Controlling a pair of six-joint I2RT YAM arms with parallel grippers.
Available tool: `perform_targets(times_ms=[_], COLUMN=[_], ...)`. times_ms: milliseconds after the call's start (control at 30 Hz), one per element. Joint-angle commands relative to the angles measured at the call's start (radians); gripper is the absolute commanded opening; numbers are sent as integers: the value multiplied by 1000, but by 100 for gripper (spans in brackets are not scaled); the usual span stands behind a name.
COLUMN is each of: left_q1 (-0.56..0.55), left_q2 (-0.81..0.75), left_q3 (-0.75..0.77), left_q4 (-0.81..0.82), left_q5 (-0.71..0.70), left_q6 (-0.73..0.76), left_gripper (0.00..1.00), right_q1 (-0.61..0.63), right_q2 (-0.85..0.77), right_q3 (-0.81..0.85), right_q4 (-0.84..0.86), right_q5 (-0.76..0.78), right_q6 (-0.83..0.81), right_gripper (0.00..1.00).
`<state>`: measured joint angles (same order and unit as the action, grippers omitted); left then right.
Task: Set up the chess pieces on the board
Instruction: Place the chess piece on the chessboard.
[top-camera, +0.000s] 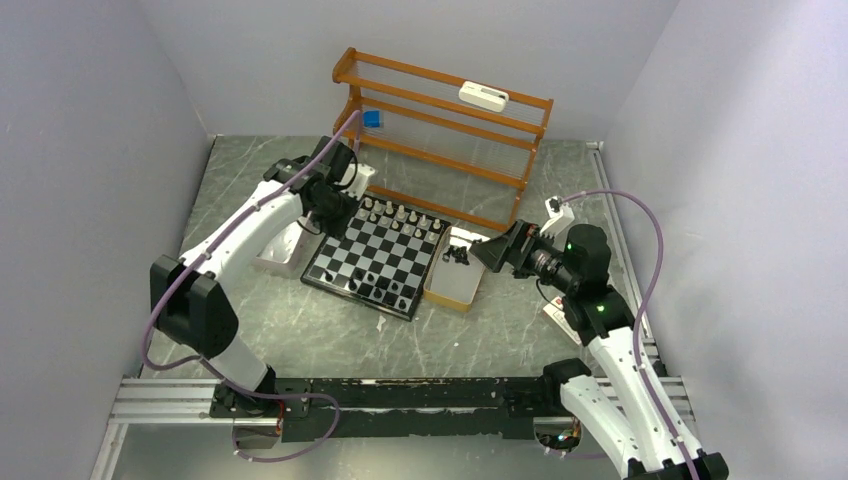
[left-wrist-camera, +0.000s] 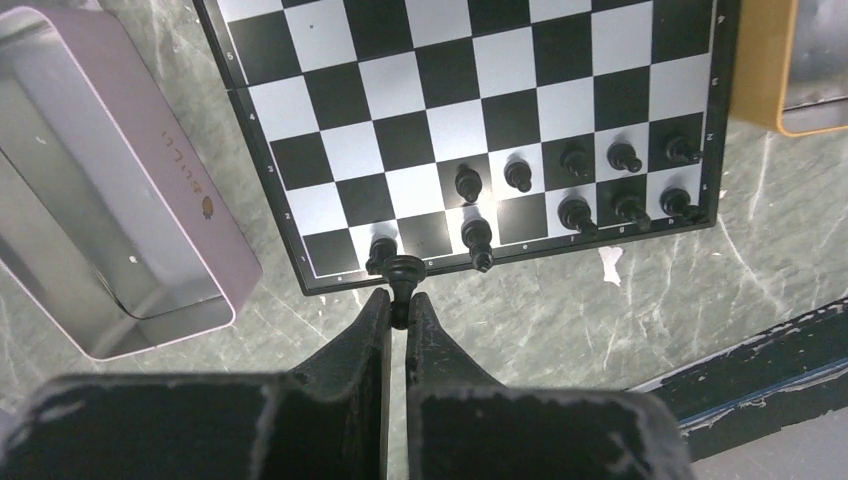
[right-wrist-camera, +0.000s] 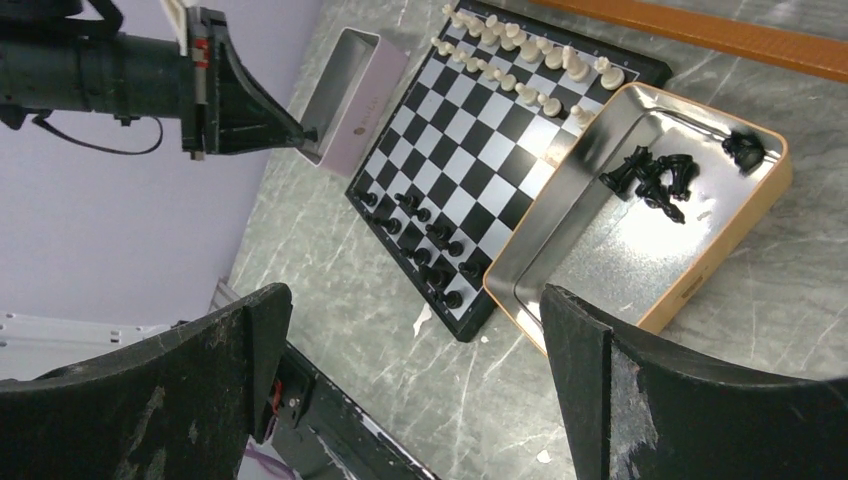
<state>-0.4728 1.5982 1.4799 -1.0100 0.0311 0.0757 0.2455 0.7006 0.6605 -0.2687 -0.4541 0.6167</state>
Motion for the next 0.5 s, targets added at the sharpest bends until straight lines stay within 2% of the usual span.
perform_targets(times_ms=[0, 67, 467], left_q1=[7, 9, 26], left_q2=[39, 65, 186], left_q3=[19, -9, -108], left_q4=[-21, -1, 72], left_q5=[-30, -62, -28], left_q6=[26, 29, 35], left_gripper=[5, 5, 5], right_q1=[-5, -5, -5], right_q2=[-26, -39, -47], right_q3=[32, 22, 43], right_q4=[-57, -51, -64], right_q5=[20, 29, 63], right_q6=[-23, -12, -25], right_gripper=[100, 100, 100])
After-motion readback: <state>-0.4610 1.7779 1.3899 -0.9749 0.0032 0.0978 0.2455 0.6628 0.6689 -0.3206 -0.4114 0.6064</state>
